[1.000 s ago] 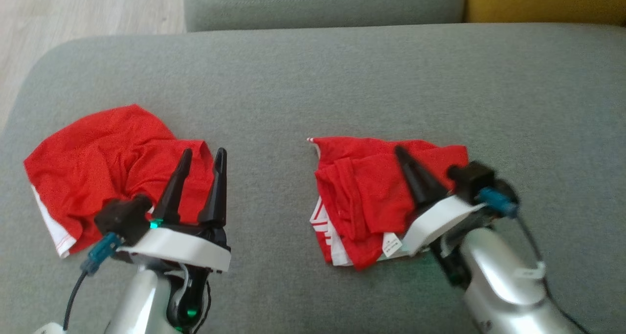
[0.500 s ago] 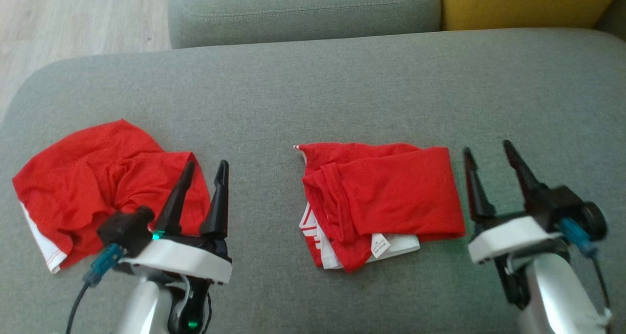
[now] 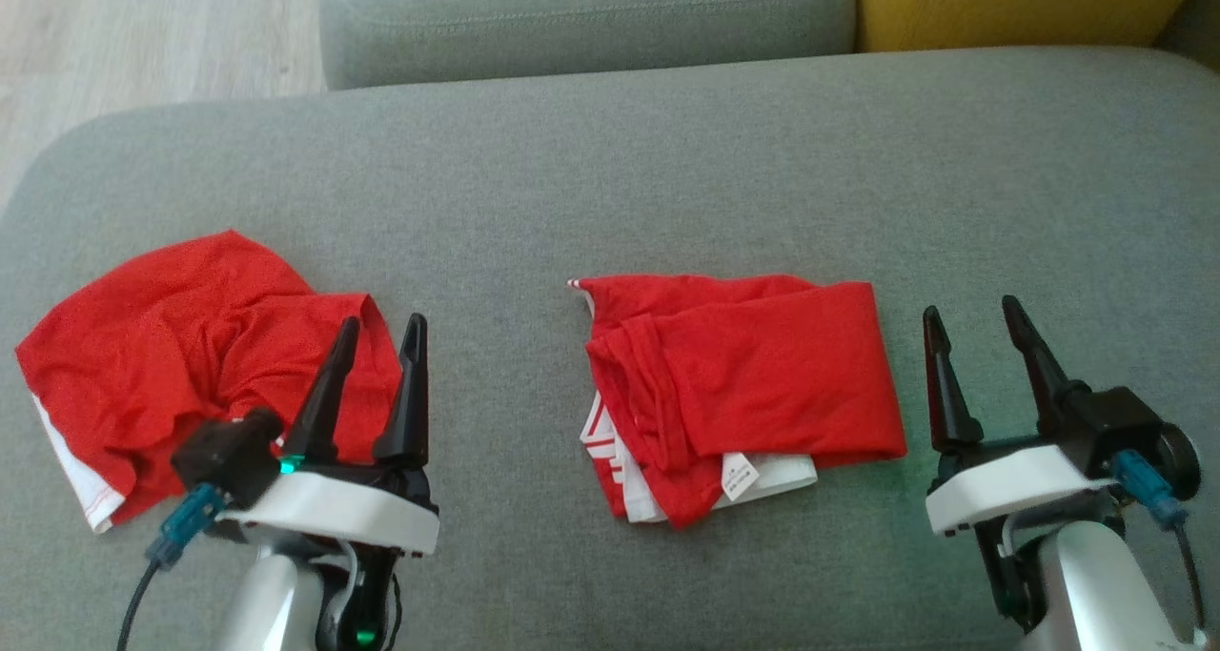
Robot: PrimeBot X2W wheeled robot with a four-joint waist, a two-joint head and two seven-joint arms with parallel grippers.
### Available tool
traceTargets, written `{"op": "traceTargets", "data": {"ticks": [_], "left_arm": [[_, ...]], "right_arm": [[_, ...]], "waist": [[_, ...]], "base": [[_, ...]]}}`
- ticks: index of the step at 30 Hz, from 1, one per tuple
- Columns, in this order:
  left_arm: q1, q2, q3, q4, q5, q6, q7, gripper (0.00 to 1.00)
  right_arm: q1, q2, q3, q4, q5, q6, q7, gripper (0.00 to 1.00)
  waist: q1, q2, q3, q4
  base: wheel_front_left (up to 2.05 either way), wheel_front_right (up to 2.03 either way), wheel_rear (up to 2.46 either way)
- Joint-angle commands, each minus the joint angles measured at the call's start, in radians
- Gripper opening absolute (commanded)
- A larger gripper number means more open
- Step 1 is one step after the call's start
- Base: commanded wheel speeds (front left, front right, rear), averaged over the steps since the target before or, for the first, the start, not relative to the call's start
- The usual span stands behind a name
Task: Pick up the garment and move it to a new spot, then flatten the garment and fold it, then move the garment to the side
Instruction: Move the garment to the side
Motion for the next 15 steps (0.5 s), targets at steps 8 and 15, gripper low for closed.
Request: {"op": "traceTargets", "data": {"ticks": [8, 15], "left_arm": [[-0.061, 0.003, 0.016, -0.028, 0.012, -0.004, -0.005, 1.00], [-0.087, 0.003, 0.011, -0.016, 0.020, -0.011, -0.005, 1.00]], "right_arm": [[-0.082, 0.000, 0.055, 0.102, 0.166, -0.001, 0.058, 1.00], [-0.146, 0.000, 0.072, 0.226, 0.221, -0.001, 0.067, 1.00]], "waist": [[0.0000, 0.0000, 0.077, 0.021], [0.0000, 0.0000, 0.119, 0.040]], "base": [[0.00, 0.00, 0.00], [0.00, 0.00, 0.00]]}}
